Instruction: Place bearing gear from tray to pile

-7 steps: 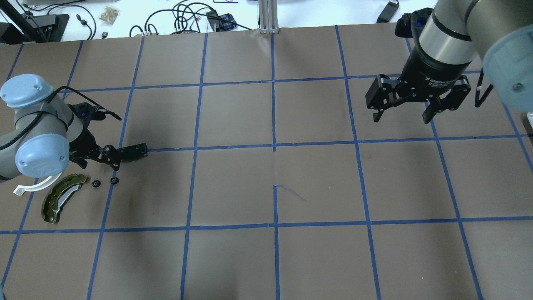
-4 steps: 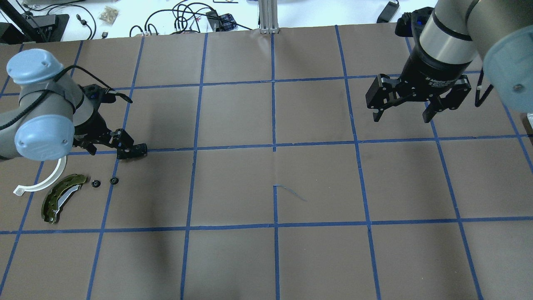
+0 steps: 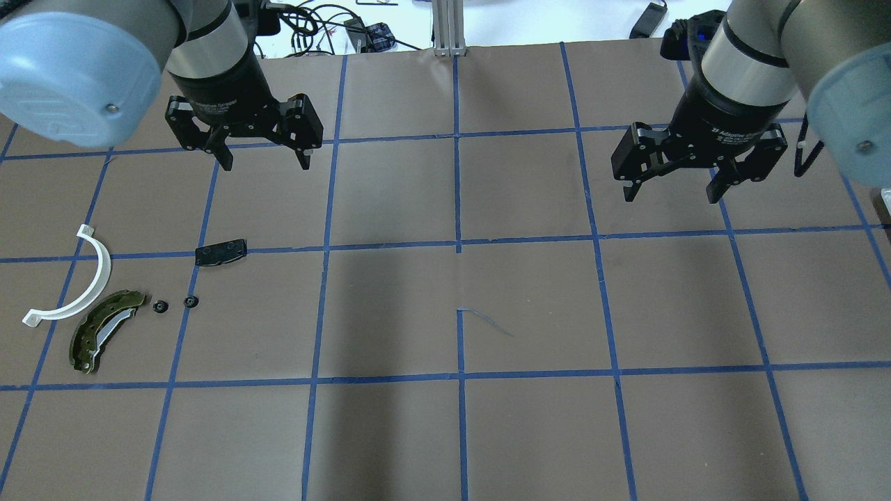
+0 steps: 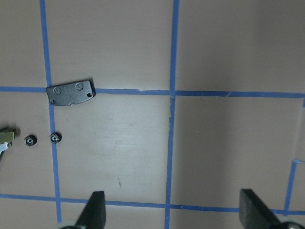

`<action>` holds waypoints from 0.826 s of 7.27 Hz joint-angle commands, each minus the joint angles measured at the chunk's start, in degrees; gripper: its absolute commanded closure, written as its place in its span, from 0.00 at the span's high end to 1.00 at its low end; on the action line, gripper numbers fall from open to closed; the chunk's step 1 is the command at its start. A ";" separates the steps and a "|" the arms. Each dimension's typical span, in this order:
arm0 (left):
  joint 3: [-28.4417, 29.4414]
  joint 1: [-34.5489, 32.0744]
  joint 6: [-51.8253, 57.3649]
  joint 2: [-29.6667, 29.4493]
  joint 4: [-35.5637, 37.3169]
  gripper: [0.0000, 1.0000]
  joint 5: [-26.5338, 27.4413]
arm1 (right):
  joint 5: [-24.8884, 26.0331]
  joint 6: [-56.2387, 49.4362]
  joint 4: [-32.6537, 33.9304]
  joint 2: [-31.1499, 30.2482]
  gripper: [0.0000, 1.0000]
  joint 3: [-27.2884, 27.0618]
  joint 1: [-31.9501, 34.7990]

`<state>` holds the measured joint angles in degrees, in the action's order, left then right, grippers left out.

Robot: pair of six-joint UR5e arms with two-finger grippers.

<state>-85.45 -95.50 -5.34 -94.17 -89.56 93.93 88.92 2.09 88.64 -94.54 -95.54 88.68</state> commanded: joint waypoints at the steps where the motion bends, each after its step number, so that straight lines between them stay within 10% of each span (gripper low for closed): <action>1: 1.24 0.31 -1.07 0.57 1.82 1.00 -2.41 | 0.02 -0.07 0.21 0.06 1.00 0.00 0.00; 6: 0.02 2.25 1.82 2.94 1.14 1.00 -5.34 | -0.06 0.02 0.65 0.06 1.00 0.00 0.00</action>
<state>-85.38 -93.37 -3.93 -91.44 -88.37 88.55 88.93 2.04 89.21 -94.54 -95.54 88.68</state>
